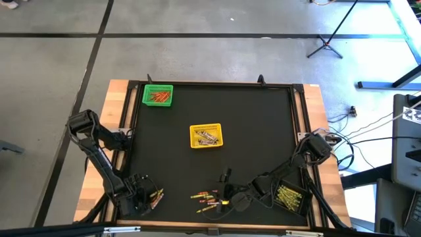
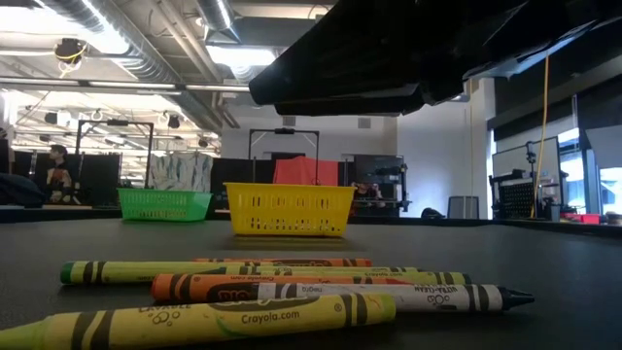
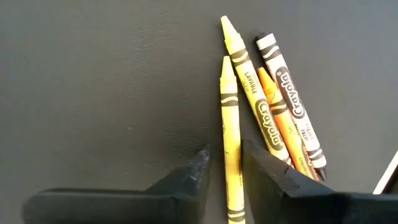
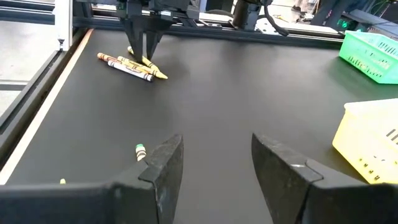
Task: Sort crayons
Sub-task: Put the green crayon into the black bin
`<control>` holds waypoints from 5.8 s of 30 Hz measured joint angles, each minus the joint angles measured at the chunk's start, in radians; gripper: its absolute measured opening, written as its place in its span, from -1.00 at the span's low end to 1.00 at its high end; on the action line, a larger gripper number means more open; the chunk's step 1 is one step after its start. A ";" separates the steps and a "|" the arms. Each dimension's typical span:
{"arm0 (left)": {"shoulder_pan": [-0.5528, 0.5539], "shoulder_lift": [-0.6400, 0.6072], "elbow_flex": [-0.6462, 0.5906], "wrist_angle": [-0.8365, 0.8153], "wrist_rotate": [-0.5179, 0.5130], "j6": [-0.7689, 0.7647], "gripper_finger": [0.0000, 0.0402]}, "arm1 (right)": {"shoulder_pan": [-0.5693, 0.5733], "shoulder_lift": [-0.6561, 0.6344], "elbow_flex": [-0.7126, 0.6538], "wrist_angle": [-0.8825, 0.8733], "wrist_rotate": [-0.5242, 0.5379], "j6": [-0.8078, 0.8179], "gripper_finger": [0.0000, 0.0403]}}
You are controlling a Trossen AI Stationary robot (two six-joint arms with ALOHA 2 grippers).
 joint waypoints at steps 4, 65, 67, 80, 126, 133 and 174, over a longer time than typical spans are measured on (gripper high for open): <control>0.000 0.000 -0.001 -0.010 0.001 0.028 -0.82 | 0.000 0.000 0.000 0.000 0.000 0.000 -0.08; 0.332 -0.095 -0.393 1.674 -0.411 1.623 -0.92 | -0.190 -0.001 0.072 0.426 -0.401 -0.109 0.00; 0.332 -0.095 -0.387 1.673 -0.411 1.623 -0.92 | -0.194 -0.001 0.093 0.394 -0.402 -0.108 0.00; 0.332 -0.095 -0.366 1.672 -0.417 1.617 -0.92 | -0.211 -0.001 0.111 0.360 -0.489 -0.114 -0.79; 0.305 -0.095 -0.365 1.555 -0.394 1.517 -0.50 | 0.351 -0.531 0.111 -1.369 -0.381 1.180 -0.89; 0.305 -0.095 -0.365 1.555 -0.394 1.517 -0.50 | 0.465 -0.531 0.078 -1.594 -0.454 1.480 -0.87; 0.246 -0.146 -0.365 1.310 -0.370 1.172 -0.50 | 0.326 -0.509 -0.090 -0.869 0.150 0.721 -0.22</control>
